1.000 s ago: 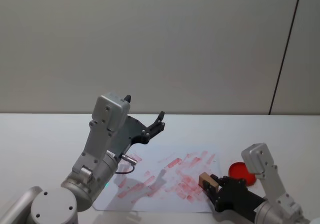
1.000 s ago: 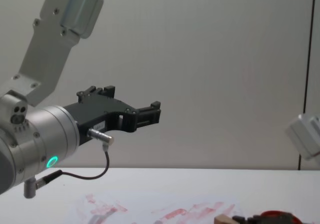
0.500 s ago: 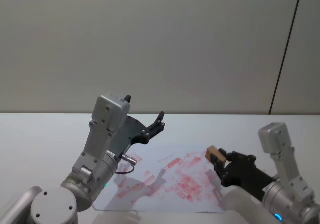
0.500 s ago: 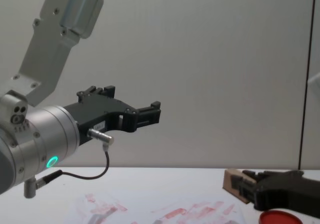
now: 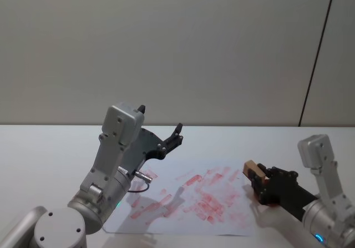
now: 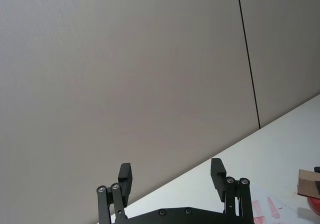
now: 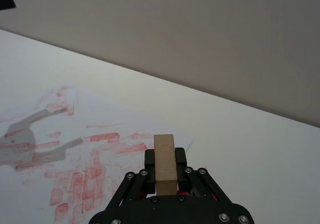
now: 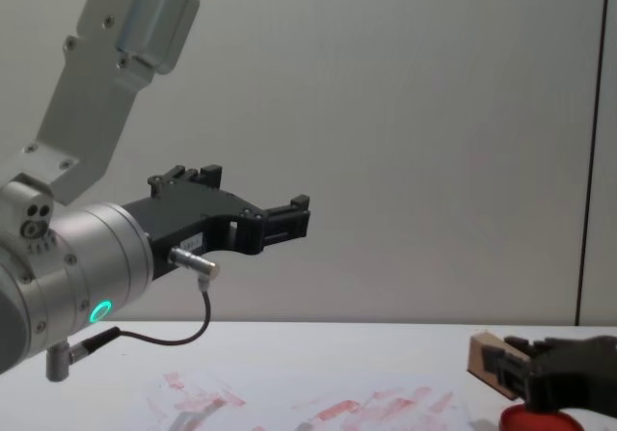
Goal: Use the one hand to pick up the stamp and affix it onto the A4 paper.
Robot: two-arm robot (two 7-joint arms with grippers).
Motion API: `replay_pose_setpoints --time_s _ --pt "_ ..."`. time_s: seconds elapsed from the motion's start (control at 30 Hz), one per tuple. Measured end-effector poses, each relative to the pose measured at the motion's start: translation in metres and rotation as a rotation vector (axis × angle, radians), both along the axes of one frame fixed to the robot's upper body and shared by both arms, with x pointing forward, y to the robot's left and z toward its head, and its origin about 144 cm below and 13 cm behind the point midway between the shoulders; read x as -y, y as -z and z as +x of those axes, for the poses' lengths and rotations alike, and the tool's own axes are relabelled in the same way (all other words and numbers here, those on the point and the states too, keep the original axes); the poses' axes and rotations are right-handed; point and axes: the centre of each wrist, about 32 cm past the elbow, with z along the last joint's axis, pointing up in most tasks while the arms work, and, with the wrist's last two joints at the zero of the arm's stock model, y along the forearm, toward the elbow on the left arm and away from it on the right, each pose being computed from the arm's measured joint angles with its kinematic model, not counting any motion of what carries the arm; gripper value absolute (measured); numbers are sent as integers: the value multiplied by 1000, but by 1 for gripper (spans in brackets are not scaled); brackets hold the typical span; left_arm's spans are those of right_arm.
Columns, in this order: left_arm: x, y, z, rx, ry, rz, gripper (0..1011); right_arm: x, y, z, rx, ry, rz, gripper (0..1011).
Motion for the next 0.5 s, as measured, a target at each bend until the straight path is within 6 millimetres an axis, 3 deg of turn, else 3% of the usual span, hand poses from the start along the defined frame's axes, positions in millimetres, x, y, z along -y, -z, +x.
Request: replay_pose_setpoints --time_s 0.5 --pt "0 0 0 0 0 0 1002 8 16 1 -45 33 -45 216"
